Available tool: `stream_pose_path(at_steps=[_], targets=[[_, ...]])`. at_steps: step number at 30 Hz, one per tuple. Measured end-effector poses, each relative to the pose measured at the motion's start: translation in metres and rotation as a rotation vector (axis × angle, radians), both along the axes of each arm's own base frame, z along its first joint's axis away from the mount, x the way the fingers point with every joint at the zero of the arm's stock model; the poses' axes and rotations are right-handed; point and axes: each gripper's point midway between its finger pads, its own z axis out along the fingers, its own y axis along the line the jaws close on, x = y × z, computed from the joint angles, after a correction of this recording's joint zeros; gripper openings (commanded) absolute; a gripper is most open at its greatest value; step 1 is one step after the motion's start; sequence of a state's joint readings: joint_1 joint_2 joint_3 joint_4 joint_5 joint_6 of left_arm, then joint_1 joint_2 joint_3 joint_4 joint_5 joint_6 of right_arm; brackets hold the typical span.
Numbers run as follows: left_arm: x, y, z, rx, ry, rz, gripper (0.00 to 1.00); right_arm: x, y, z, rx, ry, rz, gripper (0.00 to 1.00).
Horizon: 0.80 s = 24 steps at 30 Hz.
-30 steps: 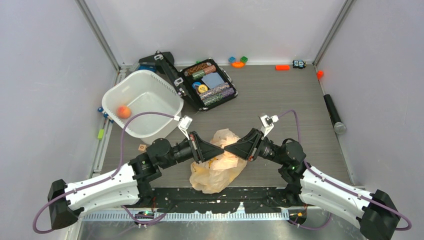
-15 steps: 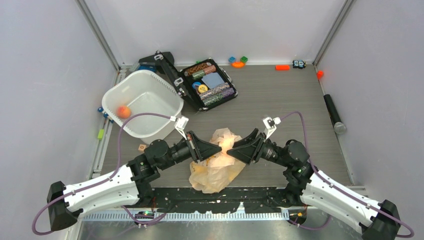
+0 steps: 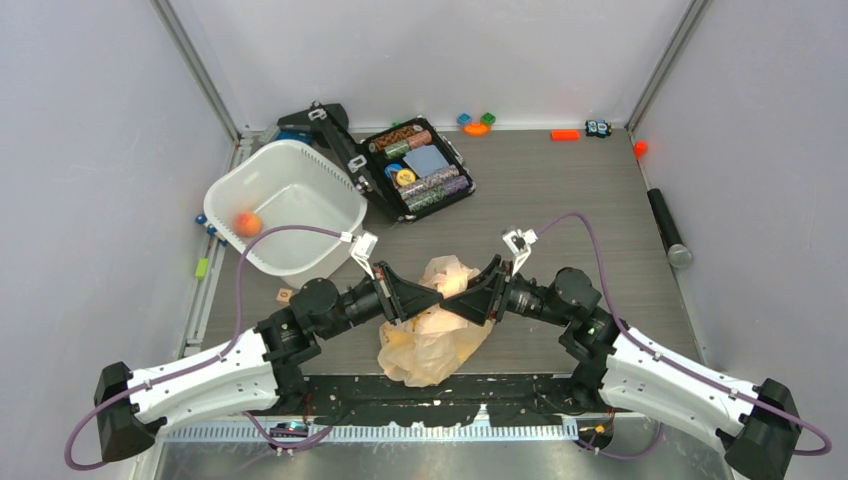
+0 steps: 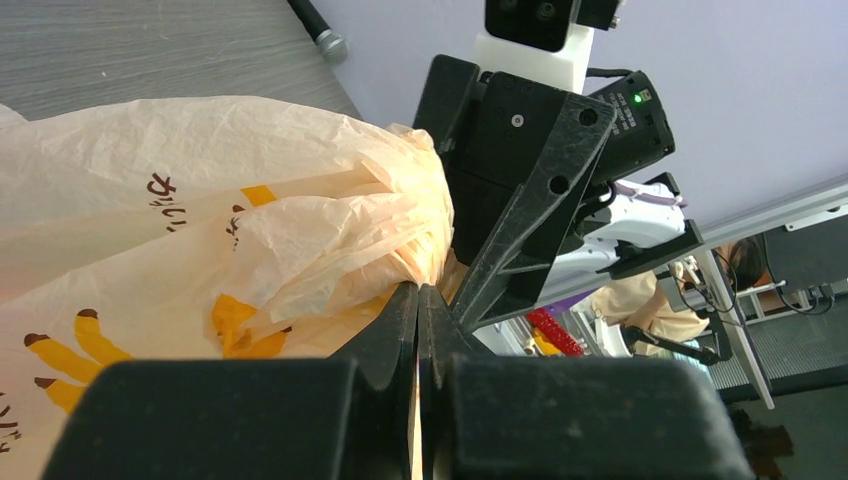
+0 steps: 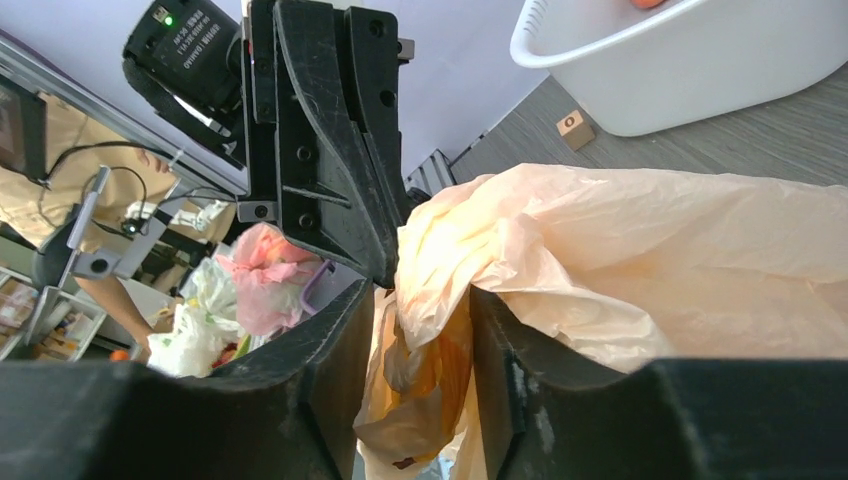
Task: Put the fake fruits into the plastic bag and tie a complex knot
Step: Tie the plastic bag at the center of the board.
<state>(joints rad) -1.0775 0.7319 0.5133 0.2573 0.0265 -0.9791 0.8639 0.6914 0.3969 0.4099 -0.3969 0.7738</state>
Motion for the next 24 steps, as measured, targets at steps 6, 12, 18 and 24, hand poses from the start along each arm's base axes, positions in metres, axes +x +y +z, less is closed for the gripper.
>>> stream_pose_path(at_steps=[6, 12, 18, 24], targets=[[0.004, 0.002, -0.006, 0.027, -0.006, 0.020, 0.00, -0.001, 0.004, -0.002, -0.015, -0.013, 0.011, 0.10], [0.007, 0.006, -0.011, 0.059, -0.023, 0.034, 0.59, -0.004, 0.004, 0.001, 0.002, -0.018, 0.016, 0.05], [-0.001, 0.012, -0.007, 0.065, -0.051, 0.005, 0.71, -0.008, 0.002, 0.004, 0.066, -0.036, 0.027, 0.05], [-0.012, 0.012, 0.005, 0.028, -0.074, -0.059, 0.71, -0.013, 0.004, 0.004, 0.116, -0.032, 0.059, 0.05]])
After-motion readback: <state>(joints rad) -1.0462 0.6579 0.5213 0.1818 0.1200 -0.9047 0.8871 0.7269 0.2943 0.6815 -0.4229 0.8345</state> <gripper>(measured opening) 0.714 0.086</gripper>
